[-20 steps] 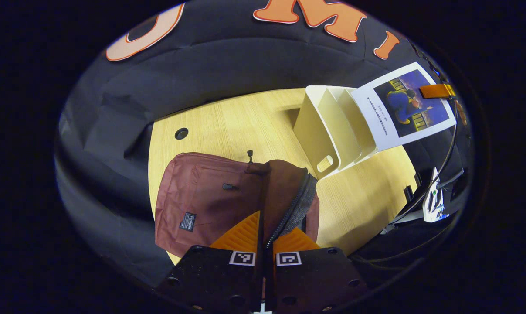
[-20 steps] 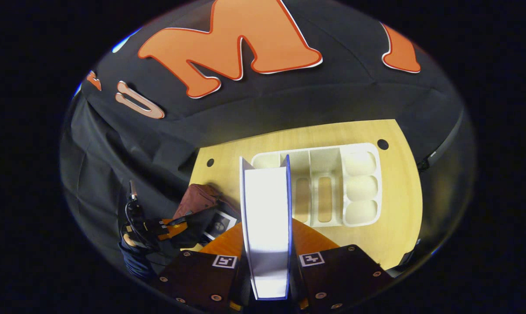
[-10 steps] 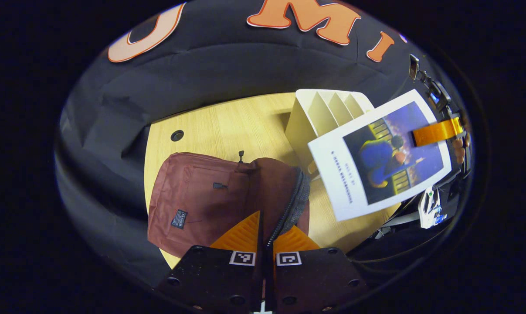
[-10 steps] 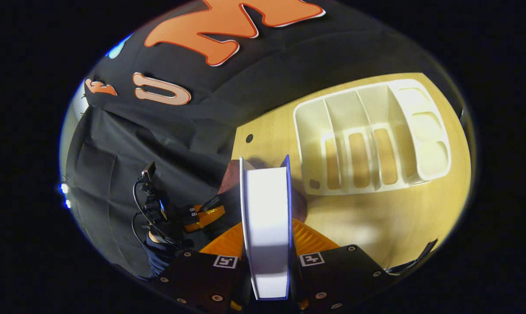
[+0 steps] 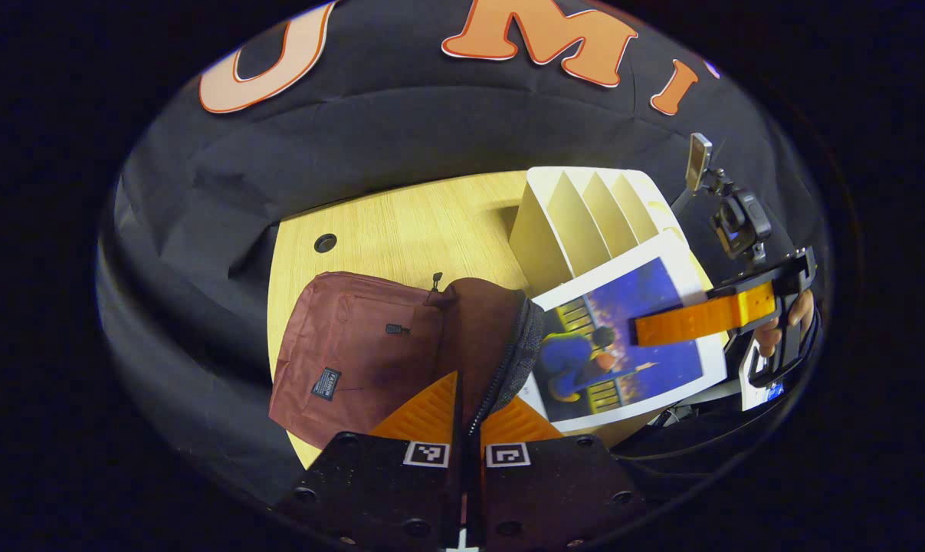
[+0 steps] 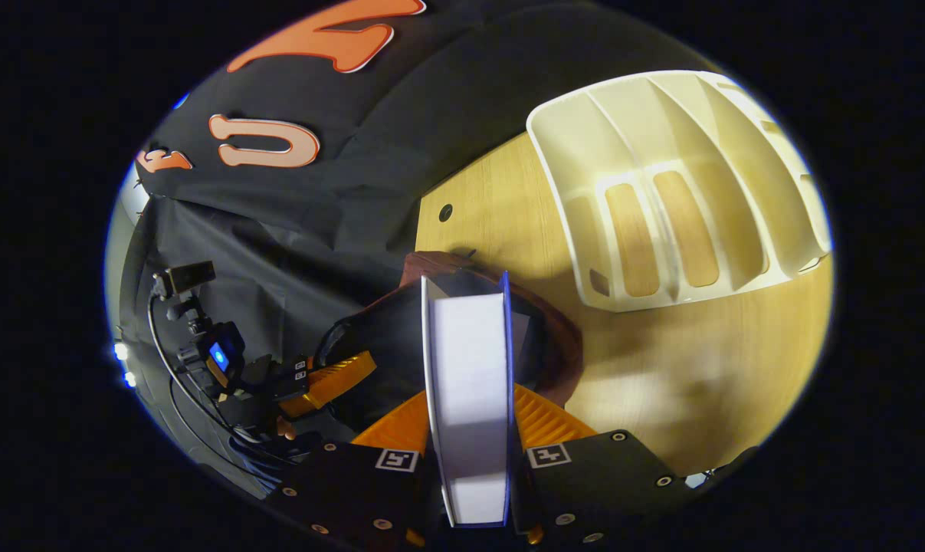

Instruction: Open the schoolbag, grab two books from the bookshelf and put them into the schoolbag.

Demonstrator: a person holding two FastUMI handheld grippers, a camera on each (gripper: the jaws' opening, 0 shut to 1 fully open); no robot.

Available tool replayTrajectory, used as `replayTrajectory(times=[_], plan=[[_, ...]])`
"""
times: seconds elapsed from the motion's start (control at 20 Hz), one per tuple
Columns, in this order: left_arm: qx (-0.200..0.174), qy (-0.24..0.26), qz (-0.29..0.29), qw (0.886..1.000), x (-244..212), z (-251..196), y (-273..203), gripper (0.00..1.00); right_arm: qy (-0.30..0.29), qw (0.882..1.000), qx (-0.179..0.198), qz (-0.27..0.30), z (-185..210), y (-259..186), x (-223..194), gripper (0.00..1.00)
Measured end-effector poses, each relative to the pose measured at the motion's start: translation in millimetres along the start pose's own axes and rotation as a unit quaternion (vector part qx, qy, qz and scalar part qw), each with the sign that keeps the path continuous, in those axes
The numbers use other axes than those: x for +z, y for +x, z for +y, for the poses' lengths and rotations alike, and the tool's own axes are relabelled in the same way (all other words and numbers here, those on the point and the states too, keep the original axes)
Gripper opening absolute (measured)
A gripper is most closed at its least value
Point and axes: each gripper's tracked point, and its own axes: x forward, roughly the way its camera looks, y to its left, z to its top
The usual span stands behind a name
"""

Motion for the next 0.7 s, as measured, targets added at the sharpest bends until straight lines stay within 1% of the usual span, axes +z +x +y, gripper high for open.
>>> replayTrajectory(times=[0.2,0.25,0.4,0.5,0.6,0.7], plan=[[0.001,-0.009,-0.006,1.0,-2,-3,-3,0.04,-0.001,1.0,0.006,-0.006,5,30,-4,0.37],[-0.002,-0.011,-0.009,1.0,-5,-4,-5,0.03,-0.001,1.0,0.013,-0.009,8,37,-6,0.36],[-0.004,-0.014,-0.016,1.0,-5,-7,-3,0.04,0.02,0.999,0.021,-0.012,8,61,-14,0.37],[-0.006,-0.012,-0.021,1.0,-5,-11,-6,0.04,0.044,0.998,0.034,-0.016,12,73,-17,0.37],[-0.001,-0.009,-0.023,1.0,-4,-13,-7,0.04,0.057,0.997,0.048,-0.016,16,89,-21,0.37],[-0.001,-0.001,-0.025,1.0,-3,-18,-10,0.04,0.065,0.996,0.057,-0.022,19,95,-25,0.37]])
